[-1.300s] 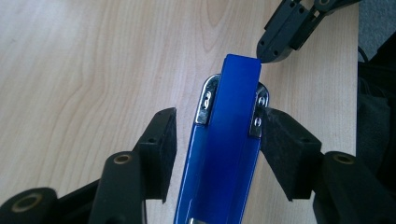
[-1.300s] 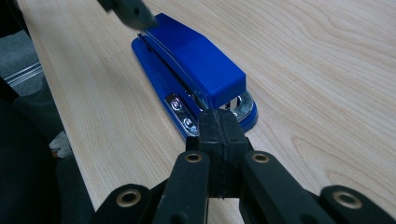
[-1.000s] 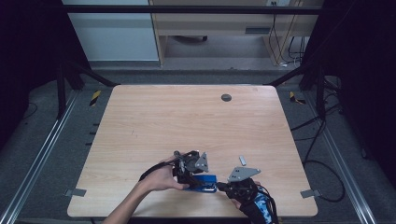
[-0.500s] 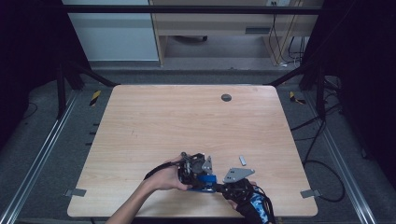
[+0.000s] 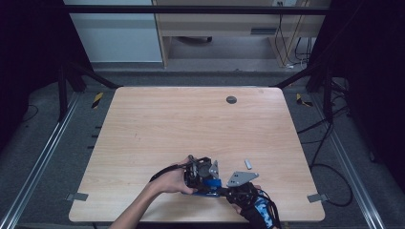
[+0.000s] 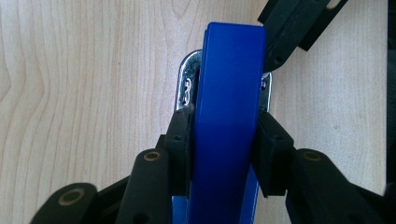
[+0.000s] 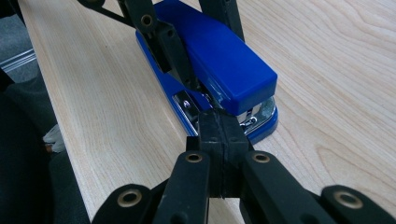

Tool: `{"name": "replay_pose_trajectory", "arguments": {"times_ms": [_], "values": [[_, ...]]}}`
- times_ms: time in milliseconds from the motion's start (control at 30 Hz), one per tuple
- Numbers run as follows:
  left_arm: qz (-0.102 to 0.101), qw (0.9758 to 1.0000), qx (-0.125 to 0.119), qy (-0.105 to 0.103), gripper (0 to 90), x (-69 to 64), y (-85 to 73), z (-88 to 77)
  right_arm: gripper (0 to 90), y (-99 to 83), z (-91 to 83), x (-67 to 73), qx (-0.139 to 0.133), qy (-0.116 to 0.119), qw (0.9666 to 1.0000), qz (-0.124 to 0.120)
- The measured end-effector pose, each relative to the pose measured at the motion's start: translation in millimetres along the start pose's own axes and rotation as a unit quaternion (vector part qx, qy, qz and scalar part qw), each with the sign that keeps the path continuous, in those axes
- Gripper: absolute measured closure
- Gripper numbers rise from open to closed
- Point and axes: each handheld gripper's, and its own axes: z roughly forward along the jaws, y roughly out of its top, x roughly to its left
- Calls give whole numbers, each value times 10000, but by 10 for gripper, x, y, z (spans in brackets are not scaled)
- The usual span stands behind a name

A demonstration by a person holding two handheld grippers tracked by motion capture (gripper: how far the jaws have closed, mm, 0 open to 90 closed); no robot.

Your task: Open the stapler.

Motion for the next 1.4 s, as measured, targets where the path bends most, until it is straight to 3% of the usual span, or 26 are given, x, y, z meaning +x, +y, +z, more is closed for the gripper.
{"name": "replay_pose_trajectory", "arguments": {"times_ms": [367, 767, 1400], "values": [[24, 10000, -7, -36, 635, 3, 3, 2, 900, 4, 20, 6, -44, -11, 10000, -33], [195, 9998, -62, -44, 647, 21, -11, -10, 900, -4, 31, -1, -118, -9, 9999, -13], [157, 9997, -128, -114, 658, 18, -25, -17, 900, -15, 36, -11, -154, 45, 9998, 103]]}}
